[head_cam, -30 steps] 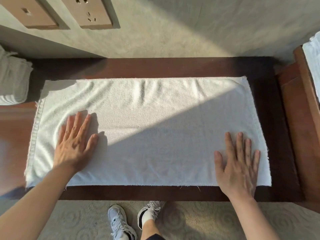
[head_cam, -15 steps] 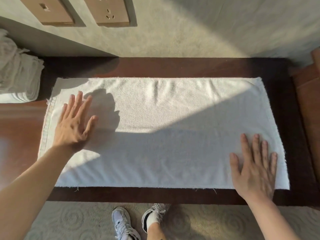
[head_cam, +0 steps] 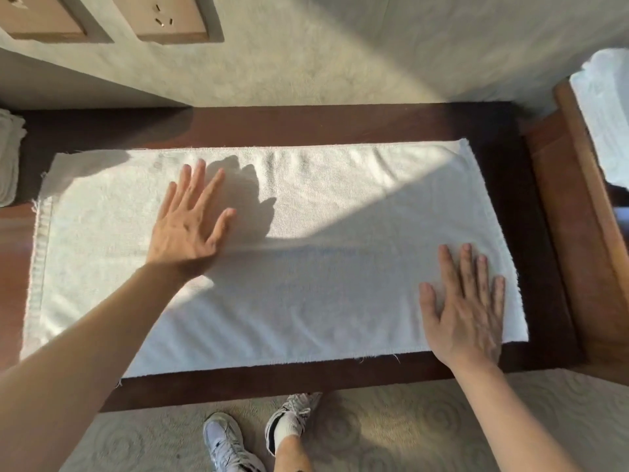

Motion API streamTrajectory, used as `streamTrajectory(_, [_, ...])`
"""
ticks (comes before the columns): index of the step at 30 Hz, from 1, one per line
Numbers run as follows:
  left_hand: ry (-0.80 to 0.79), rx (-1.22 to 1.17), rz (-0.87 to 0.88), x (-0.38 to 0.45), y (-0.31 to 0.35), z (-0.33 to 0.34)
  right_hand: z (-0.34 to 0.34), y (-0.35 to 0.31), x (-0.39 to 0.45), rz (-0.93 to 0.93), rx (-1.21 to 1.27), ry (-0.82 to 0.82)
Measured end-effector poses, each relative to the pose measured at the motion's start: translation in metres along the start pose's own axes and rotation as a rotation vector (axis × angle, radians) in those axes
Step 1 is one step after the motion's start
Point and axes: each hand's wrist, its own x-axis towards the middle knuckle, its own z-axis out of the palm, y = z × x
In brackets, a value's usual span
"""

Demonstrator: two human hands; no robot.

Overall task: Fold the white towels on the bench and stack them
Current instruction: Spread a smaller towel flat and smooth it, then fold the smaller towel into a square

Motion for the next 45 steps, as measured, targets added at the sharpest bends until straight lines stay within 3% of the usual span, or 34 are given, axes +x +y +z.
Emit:
streamTrajectory(4, [-0.111, 0.080, 0.187, 0.013, 0.062, 0.034, 0.002, 0.001, 0.001, -0.008, 0.000, 0.020])
streamTrajectory(12, [-0.098, 0.114, 0.045, 0.033, 0.071, 0.030, 0.004, 0.002, 0.000, -0.019, 0.011, 0.069])
streamTrajectory(18, [-0.180, 0.074, 0.448, 0.039, 0.201, 0.077, 0.004, 0.003, 0.000, -0.033, 0.009, 0.062])
streamTrajectory(22, [-0.203, 0.185, 0.496, 0.031, 0.230, 0.103, -0.001, 0.003, -0.001, -0.037, 0.042, 0.057])
streamTrajectory(25, [-0.189, 0.211, 0.494, 0.029, 0.227, 0.105, -0.007, 0.004, -0.002, -0.055, 0.256, 0.061])
streamTrajectory(27, [-0.194, 0.158, 0.504, 0.029, 0.229, 0.102, -0.015, 0.013, -0.004, 0.057, 0.426, 0.154])
streamTrajectory(29, [-0.180, 0.070, 0.541, 0.023, 0.233, 0.098, -0.022, 0.024, -0.007, 0.282, 0.374, 0.278])
streamTrajectory(32, [-0.139, -0.064, 0.593, 0.007, 0.239, 0.094, -0.033, 0.028, -0.006, 0.514, 0.238, 0.232])
streamTrajectory(37, [-0.112, -0.441, 0.347, 0.008, 0.250, 0.089, -0.048, 0.019, 0.011, 0.644, 0.326, 0.061])
streamTrajectory(42, [-0.169, -1.108, -0.240, 0.038, 0.244, 0.056, -0.080, -0.040, -0.002, 0.303, 0.411, 0.102])
streamTrajectory(45, [-0.255, -1.247, -0.347, 0.050, 0.212, 0.034, -0.086, -0.093, -0.016, 0.170, 0.509, 0.040])
